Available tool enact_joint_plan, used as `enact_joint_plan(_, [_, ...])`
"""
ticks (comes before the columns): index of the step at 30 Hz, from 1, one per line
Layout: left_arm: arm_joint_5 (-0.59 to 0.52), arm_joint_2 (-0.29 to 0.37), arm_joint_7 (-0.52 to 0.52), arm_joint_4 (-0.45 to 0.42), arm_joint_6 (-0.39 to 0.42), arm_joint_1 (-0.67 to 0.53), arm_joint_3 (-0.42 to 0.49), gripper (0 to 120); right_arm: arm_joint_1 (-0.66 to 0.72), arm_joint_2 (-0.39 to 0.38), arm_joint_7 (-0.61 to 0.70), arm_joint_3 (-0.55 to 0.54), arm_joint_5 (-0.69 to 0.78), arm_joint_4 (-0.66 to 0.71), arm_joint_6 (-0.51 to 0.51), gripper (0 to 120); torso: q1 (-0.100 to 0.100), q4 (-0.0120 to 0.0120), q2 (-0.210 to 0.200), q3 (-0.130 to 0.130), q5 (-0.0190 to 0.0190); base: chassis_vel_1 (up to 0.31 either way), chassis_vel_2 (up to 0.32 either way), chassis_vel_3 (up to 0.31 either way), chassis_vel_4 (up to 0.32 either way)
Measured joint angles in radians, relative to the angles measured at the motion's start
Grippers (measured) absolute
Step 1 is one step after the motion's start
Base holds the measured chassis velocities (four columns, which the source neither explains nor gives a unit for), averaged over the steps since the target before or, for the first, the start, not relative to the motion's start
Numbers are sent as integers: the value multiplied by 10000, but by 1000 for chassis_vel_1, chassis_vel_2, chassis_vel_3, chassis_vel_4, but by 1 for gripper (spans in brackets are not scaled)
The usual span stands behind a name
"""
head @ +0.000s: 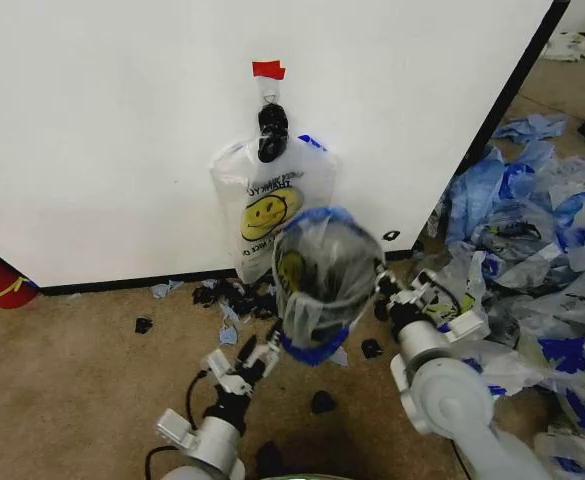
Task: Pick up the garbage bag from the wall and place it over the trash bin.
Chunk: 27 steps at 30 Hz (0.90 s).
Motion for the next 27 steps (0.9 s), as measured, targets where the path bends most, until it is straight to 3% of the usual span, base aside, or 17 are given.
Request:
enact_joint_plan(8, [-528,164,-393,-592,12,110,-909,100,-88,324,-88,-531,-111,-522,-255,0,0,0,0,0,-2,0,0,0,0])
enact_joint_plan(17, [-79,-334,-342,-340,32,194,-500,100,-337,511,-1190,-1170,-387,-814,-80,0,0,1,0,0,1,0,0,0,0])
enact_joint_plan(27, [-250,-215,-156,-408,133,261,-441,100,-542,385,-1484,-1234,-727,-1161,-421,0,0,-1,0,0,0,0,0,0,0])
